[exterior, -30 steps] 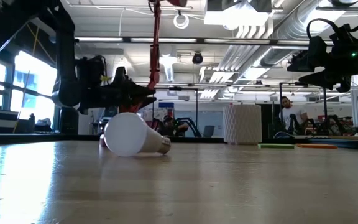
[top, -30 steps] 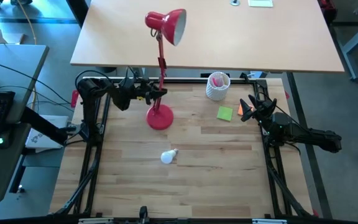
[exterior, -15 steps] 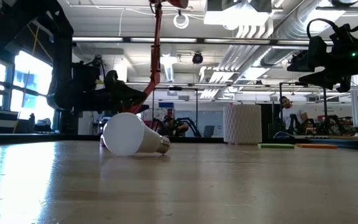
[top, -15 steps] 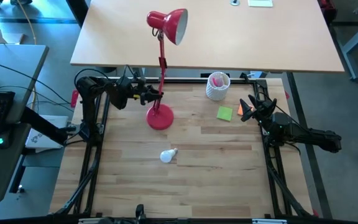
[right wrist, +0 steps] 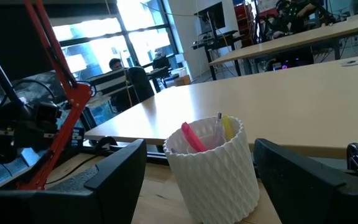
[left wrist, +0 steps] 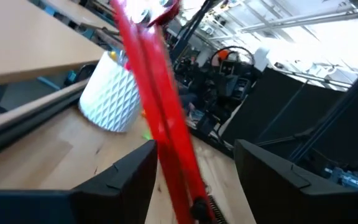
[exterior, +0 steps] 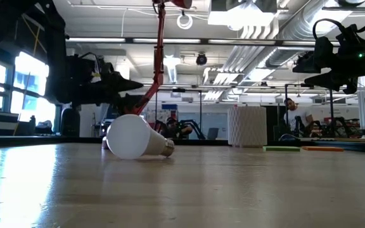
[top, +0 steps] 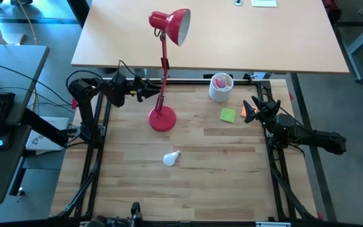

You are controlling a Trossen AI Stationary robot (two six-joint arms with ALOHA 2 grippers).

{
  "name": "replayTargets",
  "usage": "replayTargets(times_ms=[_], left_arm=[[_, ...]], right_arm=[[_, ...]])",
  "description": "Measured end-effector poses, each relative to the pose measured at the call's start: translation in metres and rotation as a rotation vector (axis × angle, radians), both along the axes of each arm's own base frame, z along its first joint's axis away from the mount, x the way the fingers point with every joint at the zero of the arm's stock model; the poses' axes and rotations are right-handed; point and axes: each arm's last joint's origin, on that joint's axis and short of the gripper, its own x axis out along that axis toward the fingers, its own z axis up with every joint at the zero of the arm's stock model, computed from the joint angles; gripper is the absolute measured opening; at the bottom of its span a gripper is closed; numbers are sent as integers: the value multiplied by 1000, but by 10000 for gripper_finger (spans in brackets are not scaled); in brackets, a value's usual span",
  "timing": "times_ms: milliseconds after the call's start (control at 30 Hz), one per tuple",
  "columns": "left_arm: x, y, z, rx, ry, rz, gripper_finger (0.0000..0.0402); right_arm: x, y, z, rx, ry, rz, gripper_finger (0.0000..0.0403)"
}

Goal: Screw lightbulb
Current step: Adjust the red lamp

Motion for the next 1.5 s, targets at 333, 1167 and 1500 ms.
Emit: replayTargets(times_ms=[333, 1167, 1500], left_arm=[[-22, 4, 21, 22, -6, 42, 204], [-27, -152, 41, 327, 139, 181, 64], [-15, -168, 48, 380, 277, 225, 46]], right_arm=[[0, 0, 0, 0, 0, 0, 295], [0, 0, 0, 0, 0, 0, 295], [4, 3, 15, 218, -486, 223, 295]])
